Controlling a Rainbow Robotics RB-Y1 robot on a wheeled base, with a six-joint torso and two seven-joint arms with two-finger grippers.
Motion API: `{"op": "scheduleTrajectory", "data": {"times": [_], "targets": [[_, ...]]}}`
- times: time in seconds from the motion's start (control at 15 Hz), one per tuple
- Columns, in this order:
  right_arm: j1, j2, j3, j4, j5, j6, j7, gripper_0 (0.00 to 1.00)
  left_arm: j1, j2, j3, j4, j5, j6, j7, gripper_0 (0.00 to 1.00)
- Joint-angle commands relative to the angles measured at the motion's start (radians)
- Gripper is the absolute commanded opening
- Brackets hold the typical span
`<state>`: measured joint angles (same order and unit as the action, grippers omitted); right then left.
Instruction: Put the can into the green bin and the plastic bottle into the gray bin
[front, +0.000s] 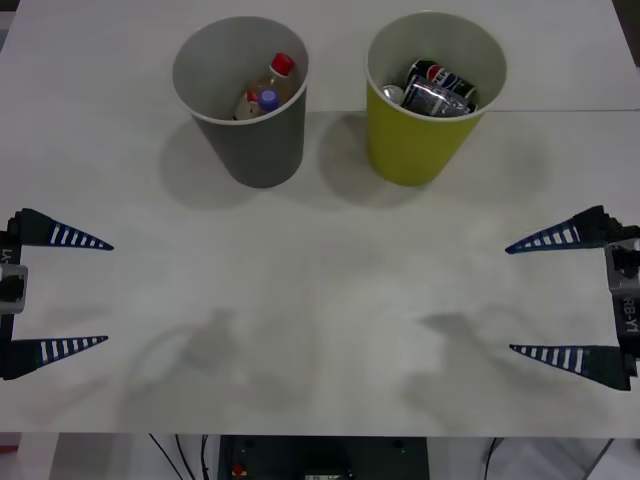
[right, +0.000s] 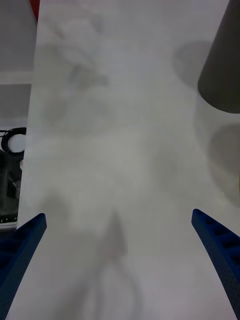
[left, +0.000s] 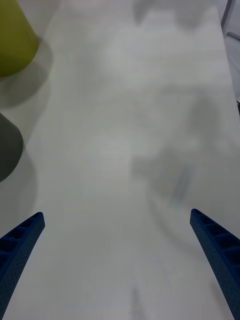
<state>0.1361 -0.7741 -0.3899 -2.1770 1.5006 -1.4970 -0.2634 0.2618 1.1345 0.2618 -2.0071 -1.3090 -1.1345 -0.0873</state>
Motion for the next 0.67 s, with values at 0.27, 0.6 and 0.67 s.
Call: {"op": "scheduleTrajectory", "data": {"times": [0.27, 0.6, 0.67], "targets": [[0.206, 0.001, -0.064, 0.000, -0.007, 0.116, 0.101, 1.00, 0.000, 0.000, 0.000, 0.000, 0.000, 0.000, 0.000, 1.00], [0.237, 0.001, -0.080, 0.002, -0.005, 0.132, 0.135, 1.00, 0.000, 0.000, 0.000, 0.000, 0.000, 0.000, 0.000, 1.00], [0.237, 0.001, -0.080, 0.002, -0.005, 0.132, 0.135, 1.00, 0.000, 0.000, 0.000, 0.000, 0.000, 0.000, 0.000, 1.00]]}}
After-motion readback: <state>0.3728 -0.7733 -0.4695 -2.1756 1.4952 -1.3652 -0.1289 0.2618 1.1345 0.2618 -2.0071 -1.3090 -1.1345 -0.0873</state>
